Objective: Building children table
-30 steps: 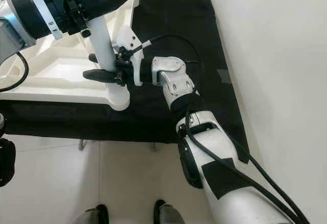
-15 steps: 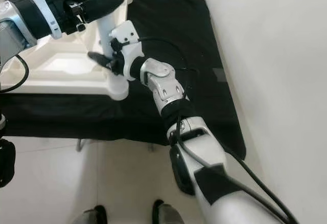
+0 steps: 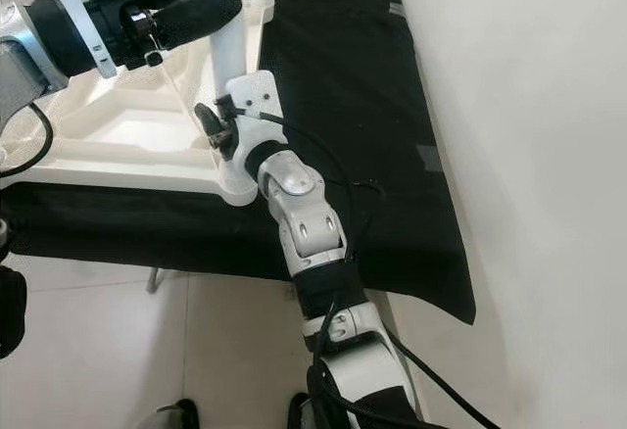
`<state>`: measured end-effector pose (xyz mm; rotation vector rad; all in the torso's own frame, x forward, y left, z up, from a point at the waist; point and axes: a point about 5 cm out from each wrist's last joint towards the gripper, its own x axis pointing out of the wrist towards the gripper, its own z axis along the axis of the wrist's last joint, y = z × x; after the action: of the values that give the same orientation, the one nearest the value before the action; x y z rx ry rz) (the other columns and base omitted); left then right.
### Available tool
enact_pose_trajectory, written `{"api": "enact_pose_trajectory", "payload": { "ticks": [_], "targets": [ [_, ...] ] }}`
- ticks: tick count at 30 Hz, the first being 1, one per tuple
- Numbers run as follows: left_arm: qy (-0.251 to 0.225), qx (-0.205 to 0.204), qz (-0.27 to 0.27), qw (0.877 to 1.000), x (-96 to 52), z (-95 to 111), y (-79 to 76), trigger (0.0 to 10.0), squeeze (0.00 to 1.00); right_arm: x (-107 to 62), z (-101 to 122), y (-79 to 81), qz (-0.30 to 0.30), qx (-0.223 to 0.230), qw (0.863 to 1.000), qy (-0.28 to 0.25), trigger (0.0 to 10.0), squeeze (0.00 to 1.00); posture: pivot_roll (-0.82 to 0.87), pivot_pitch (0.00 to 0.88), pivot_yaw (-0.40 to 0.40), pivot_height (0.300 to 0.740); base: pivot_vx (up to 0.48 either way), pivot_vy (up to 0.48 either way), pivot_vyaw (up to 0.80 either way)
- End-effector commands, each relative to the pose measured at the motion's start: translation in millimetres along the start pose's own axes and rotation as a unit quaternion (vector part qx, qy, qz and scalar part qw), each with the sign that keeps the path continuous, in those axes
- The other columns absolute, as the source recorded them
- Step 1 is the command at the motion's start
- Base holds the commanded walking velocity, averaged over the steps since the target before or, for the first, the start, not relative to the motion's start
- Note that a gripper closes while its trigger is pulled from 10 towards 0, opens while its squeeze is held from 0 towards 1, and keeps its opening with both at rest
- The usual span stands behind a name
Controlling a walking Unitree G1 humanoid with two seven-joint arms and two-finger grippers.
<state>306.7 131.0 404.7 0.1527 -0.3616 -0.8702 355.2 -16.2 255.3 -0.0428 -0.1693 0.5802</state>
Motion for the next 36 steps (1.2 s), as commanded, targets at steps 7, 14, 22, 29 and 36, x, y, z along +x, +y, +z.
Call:
{"api": "enact_pose_trajectory", "payload": {
  "ticks": [7, 14, 22, 29, 36],
  "targets": [
    [0.001, 0.007, 0.005, 1.000, -3.1, 0, 5.6, 0.0, 0.00, -15.4, -42, 23.2, 0.016, 0.050, 0.991, 0.125, 3.0, 0.00, 0.05, 0.263, -0.115, 0.740, 0.000, 0.000, 0.00],
    [0.000, 0.009, 0.003, 1.000, -3.8, 1, 4.5, 0.0, 0.00, -6.4, -17, 13.6, 0.077, 0.032, 0.994, 0.064, 10.0, 1.00, 0.06, 0.256, -0.113, 0.740, 0.000, 0.000, 0.00],
    [0.001, 0.010, -0.003, 1.000, -2.0, -1, 3.0, 0.0, 0.00, -2.1, 32, -25.5, 0.303, -0.027, 0.952, -0.031, 10.0, 0.00, 0.06, 0.243, -0.109, 0.740, 0.000, 0.000, 0.00],
    [0.003, 0.009, -0.008, 1.000, -2.0, -1, 4.4, 0.0, 0.00, -2.3, 34, -27.0, 0.420, -0.048, 0.906, -0.009, 2.5, 0.00, 0.07, 0.245, -0.104, 0.740, 0.000, 0.000, 0.00],
    [0.005, 0.012, -0.009, 1.000, -2.8, 1, 3.4, 0.0, 0.00, 1.8, 27, -26.1, 0.458, -0.050, 0.887, 0.011, 0.0, 0.00, 0.09, 0.253, -0.102, 0.740, 0.000, 0.000, 0.00]
  ]
}}
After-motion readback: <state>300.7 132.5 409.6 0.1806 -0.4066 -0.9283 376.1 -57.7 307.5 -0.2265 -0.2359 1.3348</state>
